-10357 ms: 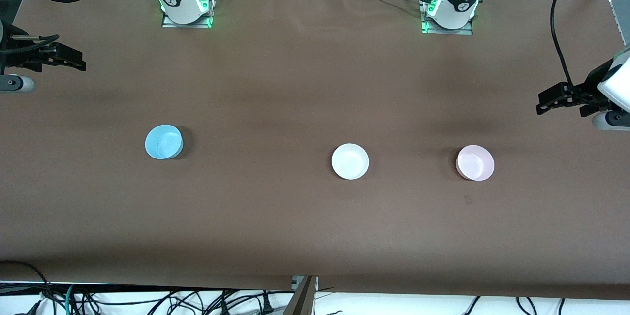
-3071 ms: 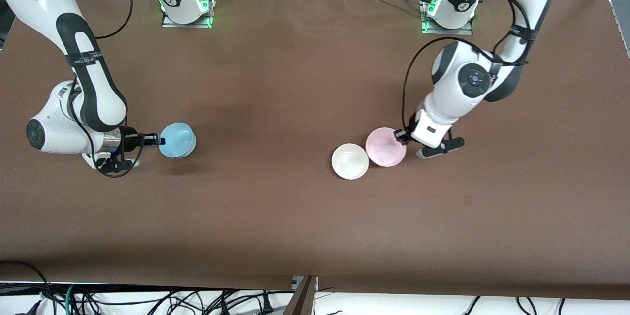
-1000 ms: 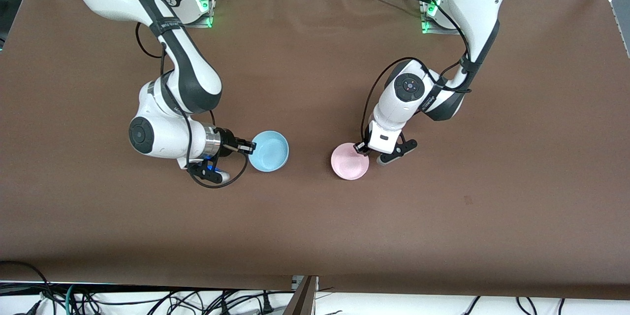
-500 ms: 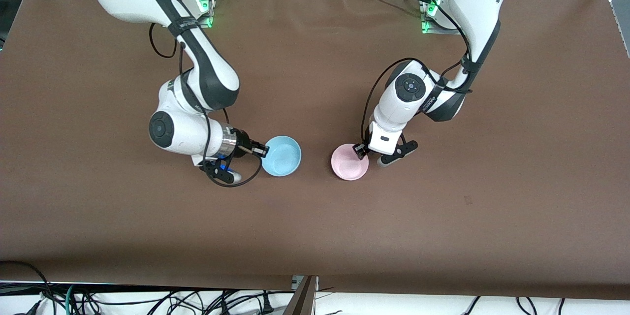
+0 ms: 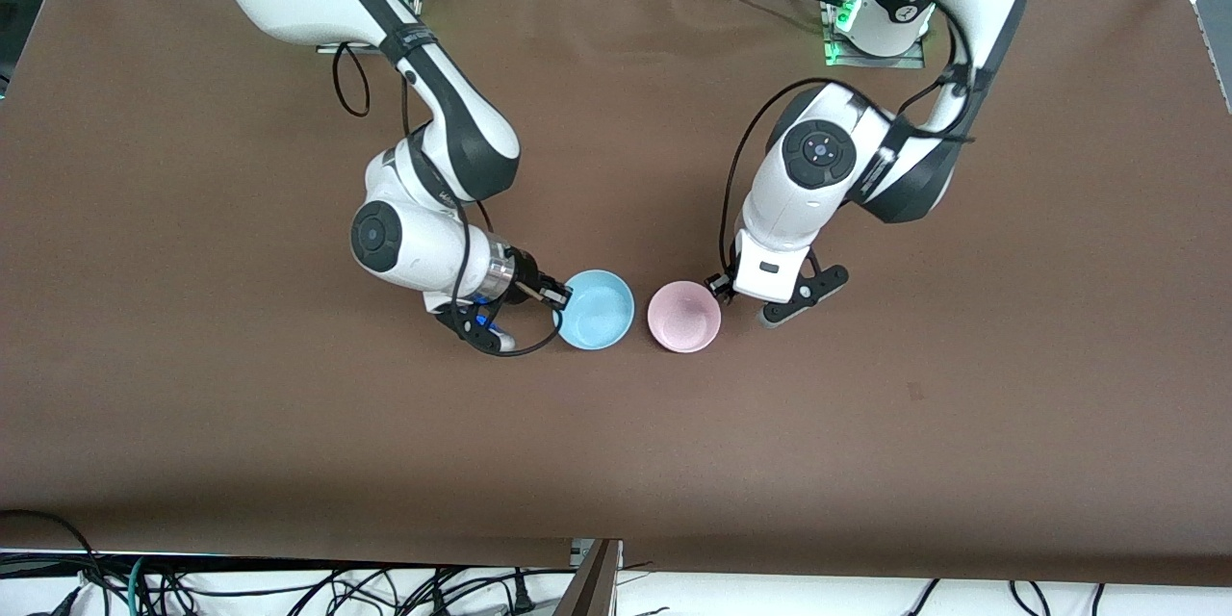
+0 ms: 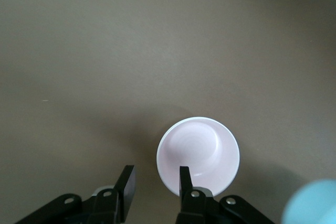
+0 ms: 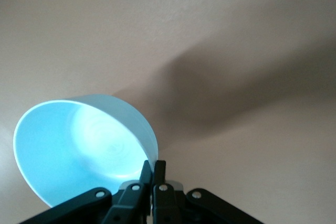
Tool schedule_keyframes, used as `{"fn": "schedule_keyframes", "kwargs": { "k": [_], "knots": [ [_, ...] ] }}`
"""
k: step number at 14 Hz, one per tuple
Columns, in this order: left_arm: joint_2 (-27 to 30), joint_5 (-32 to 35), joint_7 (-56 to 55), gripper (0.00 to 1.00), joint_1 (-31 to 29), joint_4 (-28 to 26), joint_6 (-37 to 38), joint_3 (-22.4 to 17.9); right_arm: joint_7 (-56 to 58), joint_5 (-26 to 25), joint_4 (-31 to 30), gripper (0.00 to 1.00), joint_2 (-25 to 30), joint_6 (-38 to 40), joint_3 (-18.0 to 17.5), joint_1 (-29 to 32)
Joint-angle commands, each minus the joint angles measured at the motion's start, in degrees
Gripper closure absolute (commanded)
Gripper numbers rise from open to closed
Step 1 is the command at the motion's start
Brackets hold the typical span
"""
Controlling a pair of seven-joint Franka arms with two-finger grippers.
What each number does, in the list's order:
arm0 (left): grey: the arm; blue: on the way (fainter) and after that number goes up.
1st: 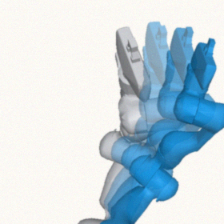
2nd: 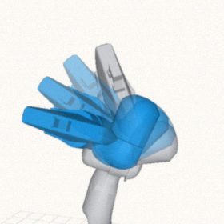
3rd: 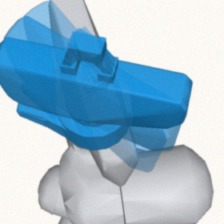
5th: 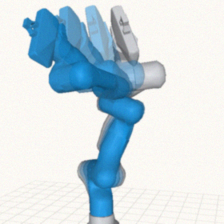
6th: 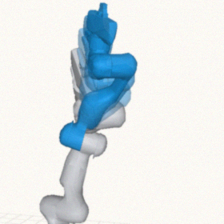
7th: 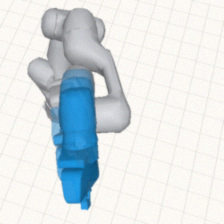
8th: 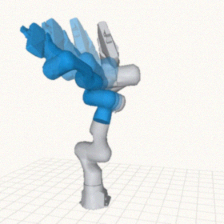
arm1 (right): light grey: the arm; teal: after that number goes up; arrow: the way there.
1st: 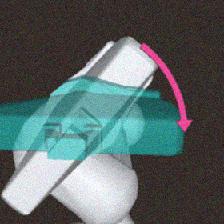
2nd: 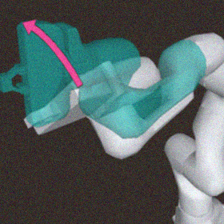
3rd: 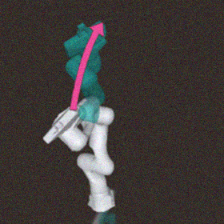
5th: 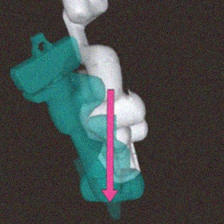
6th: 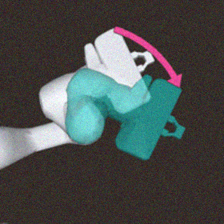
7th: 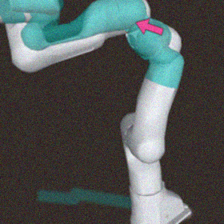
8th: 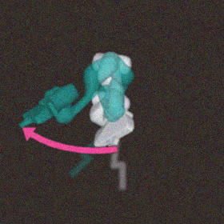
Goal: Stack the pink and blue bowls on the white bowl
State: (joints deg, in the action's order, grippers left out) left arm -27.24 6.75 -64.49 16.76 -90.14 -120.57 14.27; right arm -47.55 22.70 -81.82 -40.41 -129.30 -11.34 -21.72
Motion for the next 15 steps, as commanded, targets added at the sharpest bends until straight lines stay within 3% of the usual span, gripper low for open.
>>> {"fn": "schedule_keyframes", "kwargs": {
  "k": [1,7,11,15],
  "knots": [
    [-0.71,0.90,1.37,0.58,0.29,9.34,11.72,0.32,-5.17,-1.42,3.24,1.00,-2.64,-3.05,1.67,-3.93],
    [-0.27,-3.06,11.12,0.58,-1.81,25.17,34.32,0.24,-15.19,-4.86,12.11,1.00,-8.97,-3.24,6.68,-11.94],
    [1.74,-2.88,26.49,0.55,-7.35,25.81,39.18,0.06,-19.59,-5.47,17.20,1.00,-11.96,-3.24,7.39,-13.87],
    [3.33,-2.80,33.00,0.50,-10.95,24.84,41.02,-0.03,-19.95,-5.39,20.47,1.00,-14.86,-4.55,7.30,-14.49]
  ]
}}
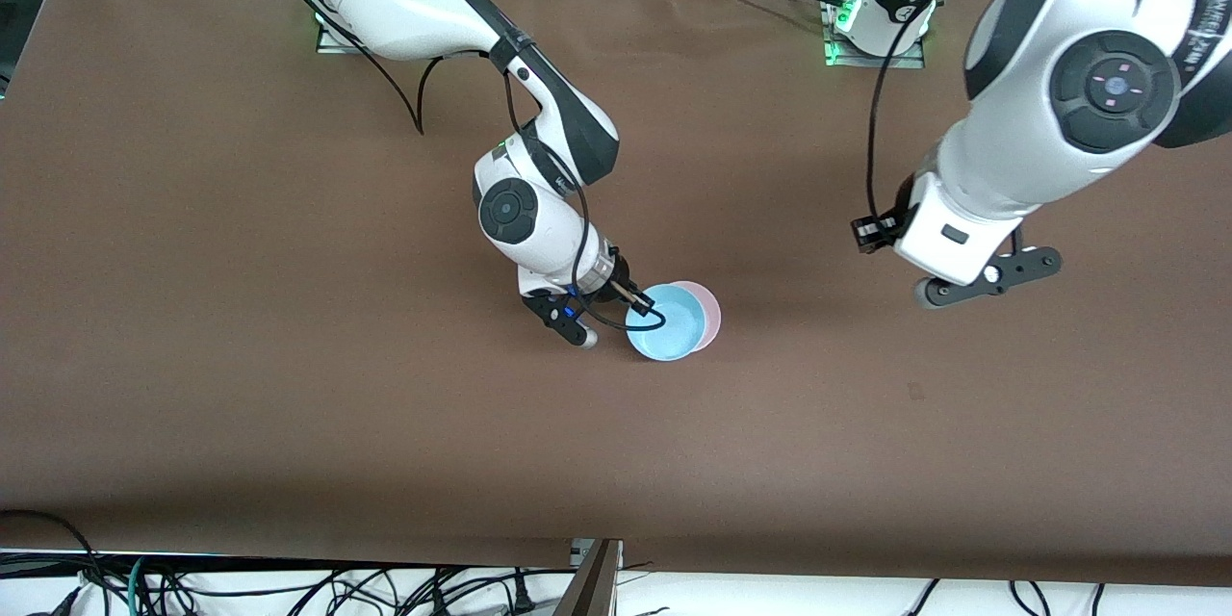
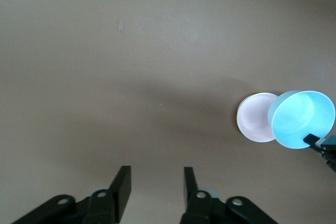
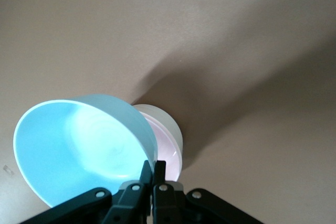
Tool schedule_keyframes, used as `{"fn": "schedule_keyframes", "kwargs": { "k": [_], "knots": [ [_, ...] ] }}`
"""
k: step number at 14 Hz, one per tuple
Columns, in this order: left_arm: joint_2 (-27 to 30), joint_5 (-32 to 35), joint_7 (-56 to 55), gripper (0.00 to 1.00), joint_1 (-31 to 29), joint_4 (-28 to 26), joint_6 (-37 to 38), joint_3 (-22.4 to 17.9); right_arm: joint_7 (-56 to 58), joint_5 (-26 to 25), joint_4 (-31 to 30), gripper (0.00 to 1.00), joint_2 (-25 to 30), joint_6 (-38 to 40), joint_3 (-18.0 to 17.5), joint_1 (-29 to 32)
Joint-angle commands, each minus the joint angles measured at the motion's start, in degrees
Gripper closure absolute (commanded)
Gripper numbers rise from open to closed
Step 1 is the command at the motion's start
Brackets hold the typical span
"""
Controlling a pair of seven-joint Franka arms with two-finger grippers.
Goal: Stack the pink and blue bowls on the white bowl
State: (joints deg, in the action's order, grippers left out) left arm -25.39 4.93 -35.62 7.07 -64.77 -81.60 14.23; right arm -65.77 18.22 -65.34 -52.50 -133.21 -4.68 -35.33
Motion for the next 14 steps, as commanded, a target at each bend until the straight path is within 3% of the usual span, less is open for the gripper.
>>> {"fn": "schedule_keyframes", "kwargs": {
  "k": [1,8,14],
  "knots": [
    [1.92,-1.06,7.29,0.50,-2.40,-0.54,2.32,0.01,-1.64,-0.91,3.91,1.00,-2.78,-0.74,0.63,-1.41],
    [7.45,-0.62,17.42,0.47,-5.84,-7.64,1.71,0.09,-1.64,-1.69,3.99,1.00,-4.53,-1.53,0.72,-2.99],
    [17.30,-1.06,19.96,0.43,-7.77,-22.58,-7.08,0.09,-1.46,-3.11,3.99,1.00,-5.15,-1.53,0.63,-3.43]
  ]
}}
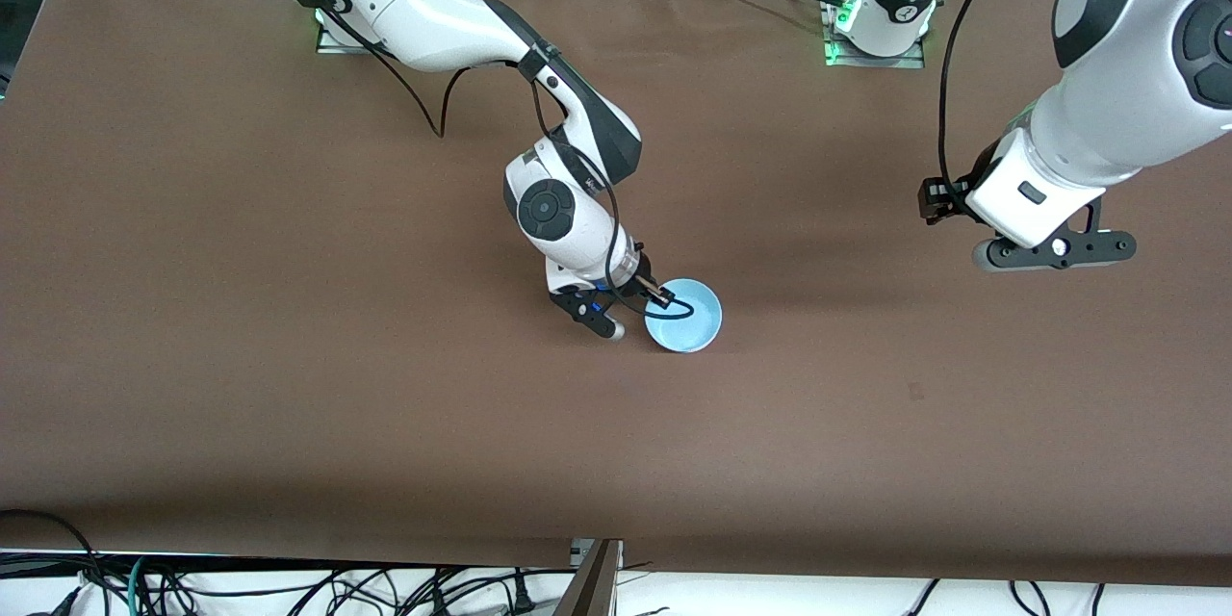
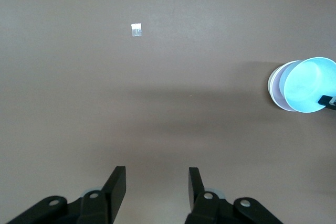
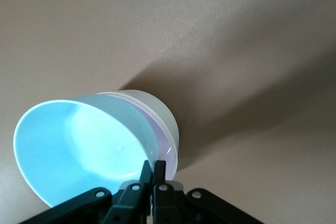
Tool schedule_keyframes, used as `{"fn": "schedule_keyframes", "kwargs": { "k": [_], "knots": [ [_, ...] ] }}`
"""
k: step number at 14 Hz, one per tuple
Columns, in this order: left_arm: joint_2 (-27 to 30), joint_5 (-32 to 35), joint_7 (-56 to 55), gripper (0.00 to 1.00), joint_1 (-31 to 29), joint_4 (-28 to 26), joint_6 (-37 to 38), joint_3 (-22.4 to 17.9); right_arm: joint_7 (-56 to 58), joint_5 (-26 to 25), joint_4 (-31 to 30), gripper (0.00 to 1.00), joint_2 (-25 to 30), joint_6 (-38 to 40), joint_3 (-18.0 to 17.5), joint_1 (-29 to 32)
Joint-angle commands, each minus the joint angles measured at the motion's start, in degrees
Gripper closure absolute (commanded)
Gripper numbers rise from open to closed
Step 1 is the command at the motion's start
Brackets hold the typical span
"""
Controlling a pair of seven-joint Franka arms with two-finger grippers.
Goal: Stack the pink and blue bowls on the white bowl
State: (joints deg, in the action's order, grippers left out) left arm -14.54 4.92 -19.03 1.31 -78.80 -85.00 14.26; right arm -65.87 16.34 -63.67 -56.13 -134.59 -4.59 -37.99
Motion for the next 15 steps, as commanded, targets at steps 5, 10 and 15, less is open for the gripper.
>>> {"fn": "schedule_keyframes", "kwargs": {
  "k": [5,10,15],
  "knots": [
    [10.40,-1.23,6.55,0.36,-3.59,-14.09,-5.87,0.07,-1.46,-1.22,2.41,1.00,-2.05,-0.23,0.54,-1.29],
    [11.03,-2.80,6.55,0.23,-3.59,-15.16,-6.84,0.07,-1.54,-1.66,2.41,1.00,-2.84,-1.02,0.63,-1.82],
    [11.03,-2.81,6.55,0.14,-3.59,-15.07,-6.76,0.07,-1.54,-2.54,2.41,1.00,-3.46,-1.11,0.72,-1.91]
  ]
}}
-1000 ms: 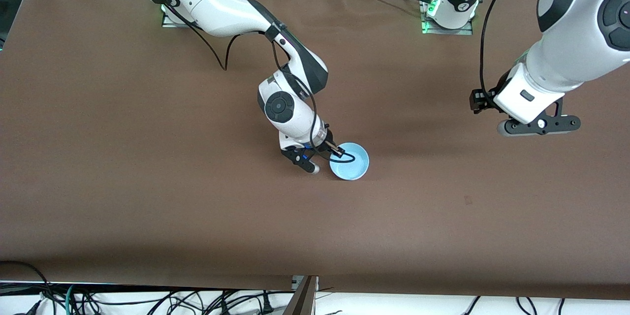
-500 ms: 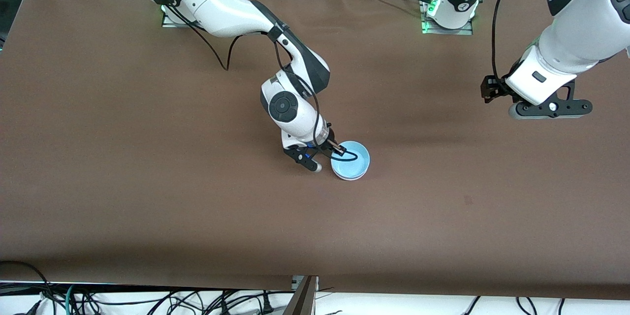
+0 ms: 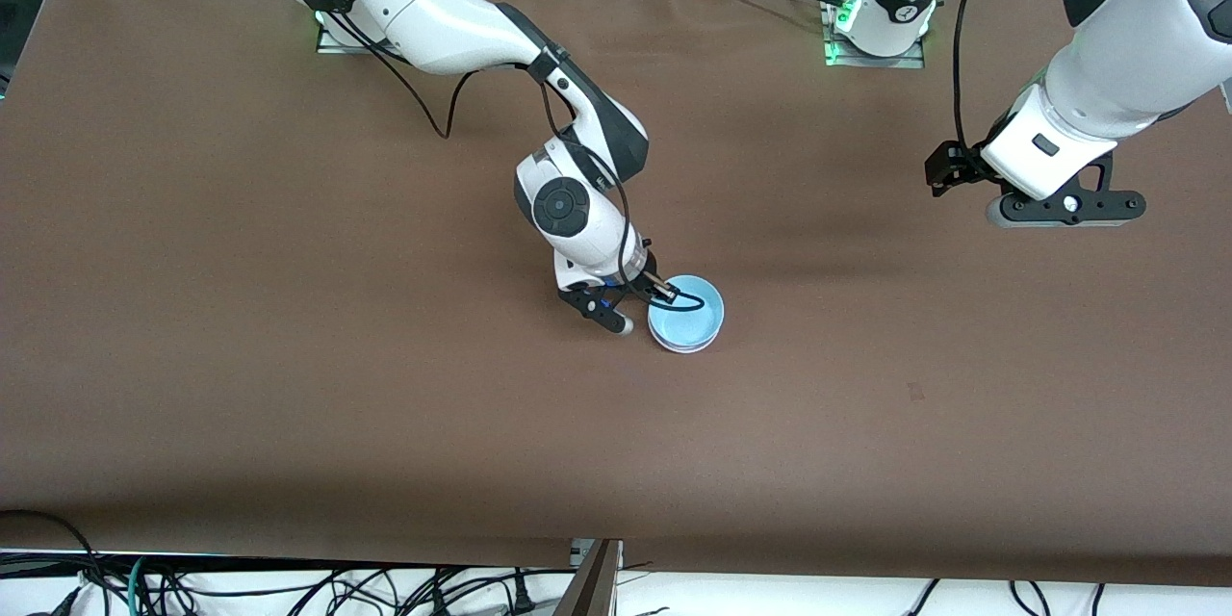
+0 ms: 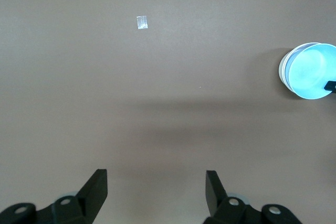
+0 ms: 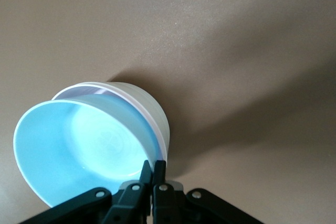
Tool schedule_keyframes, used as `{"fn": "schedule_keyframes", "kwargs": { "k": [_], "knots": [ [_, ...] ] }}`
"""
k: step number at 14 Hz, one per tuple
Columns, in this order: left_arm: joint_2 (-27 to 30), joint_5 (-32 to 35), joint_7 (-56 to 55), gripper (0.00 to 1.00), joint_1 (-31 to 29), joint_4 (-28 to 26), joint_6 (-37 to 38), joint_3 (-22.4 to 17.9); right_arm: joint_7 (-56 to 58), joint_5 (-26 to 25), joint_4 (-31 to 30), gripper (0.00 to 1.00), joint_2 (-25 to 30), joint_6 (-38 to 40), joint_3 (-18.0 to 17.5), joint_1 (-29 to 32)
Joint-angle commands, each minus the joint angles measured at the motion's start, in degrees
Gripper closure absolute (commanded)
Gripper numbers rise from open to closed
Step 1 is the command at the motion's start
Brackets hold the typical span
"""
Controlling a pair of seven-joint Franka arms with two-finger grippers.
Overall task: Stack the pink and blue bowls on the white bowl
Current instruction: 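Open the right gripper to release the blue bowl on the stack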
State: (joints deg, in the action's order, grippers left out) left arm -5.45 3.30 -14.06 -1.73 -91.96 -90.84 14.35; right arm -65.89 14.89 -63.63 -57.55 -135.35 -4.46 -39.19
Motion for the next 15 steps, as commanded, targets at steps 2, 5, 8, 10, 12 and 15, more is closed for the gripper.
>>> {"fn": "schedule_keyframes", "kwargs": {
  "k": [2,5,8,10,12,15],
  "knots": [
    [1.84,-1.20,1.58,0.12,-0.47,-1.91,-0.91,-0.02,-1.52,-1.09,2.28,1.00,-2.13,-0.36,0.60,-0.80],
    [1.84,-1.20,1.58,0.12,-0.47,-1.91,-0.91,-0.02,-1.61,-1.09,2.28,0.80,-2.04,-0.18,0.51,-0.71],
    [1.67,-1.20,1.50,0.10,-0.47,-1.65,-1.00,-0.02,-1.53,-1.09,2.37,0.00,-1.96,0.26,0.60,-0.71],
    [1.49,-1.20,1.50,0.07,-0.47,-1.56,-1.00,-0.02,-1.35,-1.01,2.37,0.00,-1.60,2.70,0.68,-0.10],
    [1.49,-1.20,1.50,0.06,-0.38,-1.56,-1.00,-0.02,-1.17,-1.01,5.17,0.00,-1.16,6.66,0.77,0.25],
    [1.49,-1.20,1.50,0.05,-0.38,-1.56,-1.00,-0.02,-0.82,-1.01,6.06,0.00,-0.81,9.48,0.68,1.30]
  ]
}}
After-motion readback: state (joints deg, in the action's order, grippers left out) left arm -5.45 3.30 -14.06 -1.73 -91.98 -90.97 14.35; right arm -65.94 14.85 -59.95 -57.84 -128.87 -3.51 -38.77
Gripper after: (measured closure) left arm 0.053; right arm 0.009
